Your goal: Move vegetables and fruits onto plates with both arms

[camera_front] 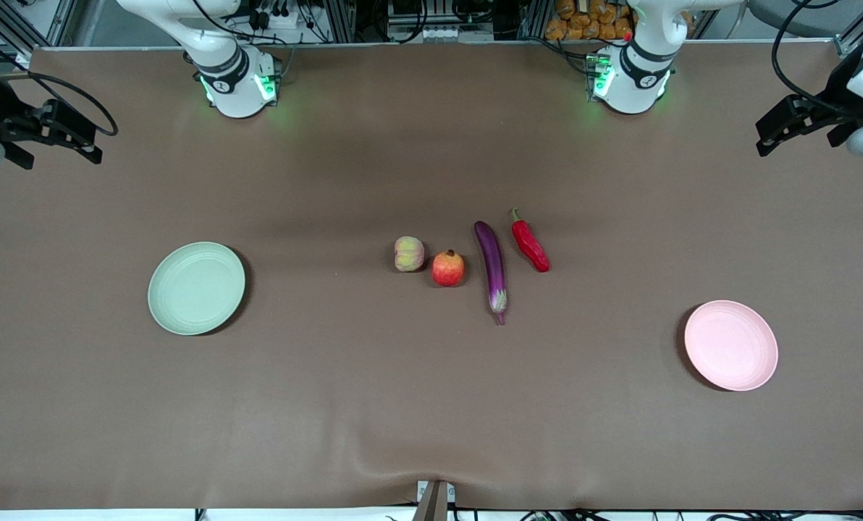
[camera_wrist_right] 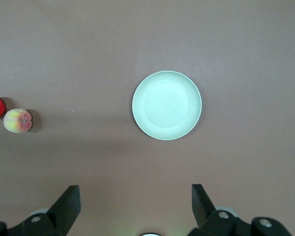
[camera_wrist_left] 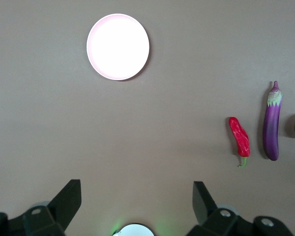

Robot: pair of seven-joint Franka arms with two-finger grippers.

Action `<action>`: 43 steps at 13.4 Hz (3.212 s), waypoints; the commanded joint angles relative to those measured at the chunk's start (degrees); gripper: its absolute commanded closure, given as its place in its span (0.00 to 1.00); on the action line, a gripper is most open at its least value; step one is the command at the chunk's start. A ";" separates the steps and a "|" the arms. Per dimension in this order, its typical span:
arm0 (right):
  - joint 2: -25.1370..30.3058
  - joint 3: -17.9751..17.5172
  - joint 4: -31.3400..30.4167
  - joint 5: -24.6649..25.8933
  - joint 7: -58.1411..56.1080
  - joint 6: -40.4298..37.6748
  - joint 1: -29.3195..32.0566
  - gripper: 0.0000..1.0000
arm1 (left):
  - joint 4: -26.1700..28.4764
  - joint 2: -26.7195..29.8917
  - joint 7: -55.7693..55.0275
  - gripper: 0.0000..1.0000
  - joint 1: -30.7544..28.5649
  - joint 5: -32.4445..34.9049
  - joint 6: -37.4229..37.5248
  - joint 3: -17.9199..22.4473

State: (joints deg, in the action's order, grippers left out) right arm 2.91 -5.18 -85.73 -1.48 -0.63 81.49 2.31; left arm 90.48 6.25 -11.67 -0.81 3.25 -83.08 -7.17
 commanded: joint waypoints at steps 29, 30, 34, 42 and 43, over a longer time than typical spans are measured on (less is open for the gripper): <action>-0.18 -0.62 0.30 -0.19 -0.25 -0.72 1.56 0.00 | 8.11 1.75 -0.02 0.00 -0.15 -2.37 -3.74 -0.47; -0.18 -0.62 0.30 -0.19 -0.25 -0.81 1.82 0.00 | 11.44 1.83 -0.28 0.00 -0.15 -3.07 -7.15 -0.82; -0.18 -0.71 0.30 -0.19 -0.25 -0.72 1.91 0.00 | 23.66 1.22 -3.34 0.00 0.37 -3.43 -23.40 -3.89; -0.18 -0.71 0.39 -0.19 -0.25 -0.46 2.27 0.00 | 30.19 -15.10 -37.69 0.00 2.03 -3.08 -45.31 -17.86; -0.18 -0.71 0.39 -0.27 -0.25 -0.63 2.27 0.00 | 30.80 -17.74 -42.08 0.00 4.31 -2.47 -47.59 -17.88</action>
State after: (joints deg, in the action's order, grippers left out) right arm 2.71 -4.89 -85.78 -1.44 -0.63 81.23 3.38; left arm 121.39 -7.43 -47.54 1.03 0.39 -127.49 -24.63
